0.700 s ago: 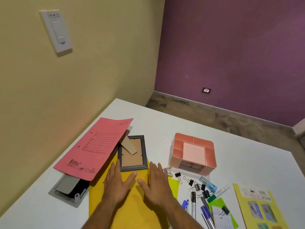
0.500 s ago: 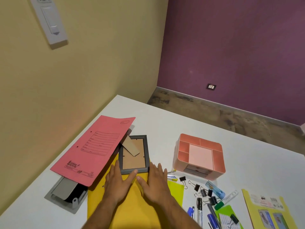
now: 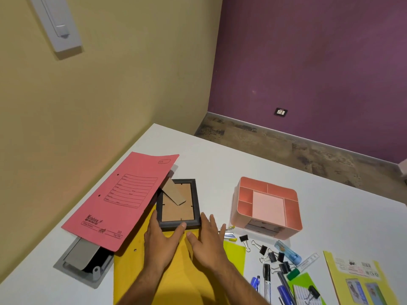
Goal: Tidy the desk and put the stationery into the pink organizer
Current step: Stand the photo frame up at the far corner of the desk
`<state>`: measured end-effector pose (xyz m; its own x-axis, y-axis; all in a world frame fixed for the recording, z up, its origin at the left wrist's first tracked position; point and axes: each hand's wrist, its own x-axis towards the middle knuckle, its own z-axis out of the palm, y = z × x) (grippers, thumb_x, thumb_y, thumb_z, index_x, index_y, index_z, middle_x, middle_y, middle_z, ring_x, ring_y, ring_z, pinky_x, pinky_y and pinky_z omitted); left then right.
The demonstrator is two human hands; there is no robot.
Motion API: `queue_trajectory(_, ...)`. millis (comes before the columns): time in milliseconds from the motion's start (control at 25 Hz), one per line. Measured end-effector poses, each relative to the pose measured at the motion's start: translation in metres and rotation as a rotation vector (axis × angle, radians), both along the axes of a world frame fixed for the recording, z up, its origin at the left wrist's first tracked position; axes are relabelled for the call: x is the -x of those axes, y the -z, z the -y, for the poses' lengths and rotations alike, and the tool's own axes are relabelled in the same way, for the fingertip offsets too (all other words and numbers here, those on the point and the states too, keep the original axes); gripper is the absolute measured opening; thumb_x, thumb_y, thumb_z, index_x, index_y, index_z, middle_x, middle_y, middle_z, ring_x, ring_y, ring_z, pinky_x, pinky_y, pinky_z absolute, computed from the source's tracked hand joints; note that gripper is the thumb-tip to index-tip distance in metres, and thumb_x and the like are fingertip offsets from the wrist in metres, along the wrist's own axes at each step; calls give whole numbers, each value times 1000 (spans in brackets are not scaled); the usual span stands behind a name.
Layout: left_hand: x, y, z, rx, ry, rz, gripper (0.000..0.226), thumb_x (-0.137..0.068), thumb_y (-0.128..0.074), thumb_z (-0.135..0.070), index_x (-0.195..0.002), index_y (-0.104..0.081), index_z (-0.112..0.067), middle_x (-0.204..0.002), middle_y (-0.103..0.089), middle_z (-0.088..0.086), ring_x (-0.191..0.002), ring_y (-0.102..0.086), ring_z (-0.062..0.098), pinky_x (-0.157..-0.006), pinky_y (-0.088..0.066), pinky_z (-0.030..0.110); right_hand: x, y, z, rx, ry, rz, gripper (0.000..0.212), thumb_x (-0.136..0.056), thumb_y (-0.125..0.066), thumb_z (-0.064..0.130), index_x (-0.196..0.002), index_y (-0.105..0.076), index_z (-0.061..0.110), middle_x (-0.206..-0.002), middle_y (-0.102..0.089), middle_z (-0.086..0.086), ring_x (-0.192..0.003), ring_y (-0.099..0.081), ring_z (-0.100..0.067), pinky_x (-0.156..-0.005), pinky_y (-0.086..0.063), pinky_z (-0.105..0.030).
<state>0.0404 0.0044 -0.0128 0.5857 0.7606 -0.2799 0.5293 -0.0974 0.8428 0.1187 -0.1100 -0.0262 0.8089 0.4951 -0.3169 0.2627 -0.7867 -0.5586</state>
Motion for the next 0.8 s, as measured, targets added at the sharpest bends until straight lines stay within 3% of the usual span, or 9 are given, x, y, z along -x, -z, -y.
queue_trajectory(80, 2, -11, 2, -21, 10, 41, 103, -75, -81, -44, -155, -17, -26, -160, -27, 0, -146, -27, 23, -114, -35, 47, 0, -11, 5, -82, 48, -11, 64, -98, -44, 47, -154, -19, 29, -162, -20, 6, -151, -7, -14, -121, 9, -47)
queue_trajectory(160, 4, -25, 6, -83, 42, 71, 95, -77, -83, -26, -153, -26, -26, -158, -32, -1, -142, -34, 24, -111, -40, 45, 2, -25, 12, -178, 122, 13, 54, -97, -54, 33, -148, -37, 29, -155, -37, 6, -145, -30, -16, -122, -15, -39)
queue_trajectory(280, 4, -45, 12, -257, 77, 169, 67, -84, -75, -8, -144, -47, -19, -149, -47, -1, -135, -46, 19, -107, -46, 40, 11, -43, 28, -241, 245, 135, 37, -94, -63, 24, -131, -60, 26, -127, -67, 4, -114, -61, -13, -100, -48, -27)
queue_trajectory(360, 6, -63, 17, -351, 100, 212, 52, -85, -73, -3, -133, -60, -17, -138, -59, -1, -126, -56, 17, -104, -49, 37, 20, -51, 43, -236, 240, 250, 31, -94, -63, 25, -124, -65, 27, -115, -72, 7, -100, -66, -10, -91, -54, -25)
queue_trajectory(520, 16, -88, 22, -653, 216, 259, 35, -76, -82, -9, -107, -74, -23, -103, -71, -10, -101, -57, 11, -88, -54, 36, 26, -71, 77, -369, 276, 432, 28, -92, -66, 20, -119, -68, 27, -112, -71, 10, -95, -63, -6, -85, -52, -21)
queue_trajectory(560, 19, -91, 24, -652, 249, 293, 31, -75, -82, -10, -102, -75, -25, -99, -71, -13, -99, -56, 11, -87, -52, 33, 23, -78, 87, -414, 267, 478, 27, -91, -67, 18, -117, -69, 26, -111, -71, 10, -96, -62, -6, -84, -50, -21)
queue_trajectory(640, 22, -100, 31, -413, 304, 371, 26, -78, -80, -10, -95, -74, -28, -96, -71, -18, -97, -62, 6, -82, -49, 20, 17, -96, 109, -529, 223, 508, 28, -90, -68, 14, -113, -70, 29, -109, -69, 11, -99, -61, -4, -85, -49, -19)
queue_trajectory(720, 24, -104, 41, -132, 343, 423, 26, -80, -77, -8, -91, -72, -31, -91, -73, -16, -91, -66, 5, -73, -49, 12, 14, -111, 132, -653, 242, 381, 32, -87, -71, 15, -107, -66, 40, -104, -69, 16, -96, -63, -1, -81, -50, -12)
queue_trajectory(800, 25, -105, 54, -46, 353, 451, 26, -80, -77, -7, -90, -72, -30, -90, -73, -14, -88, -67, 7, -68, -50, 11, 15, -120, 151, -681, 326, 153, 26, -86, -73, 27, -104, -65, 43, -102, -69, 15, -96, -65, -3, -81, -53, -14)
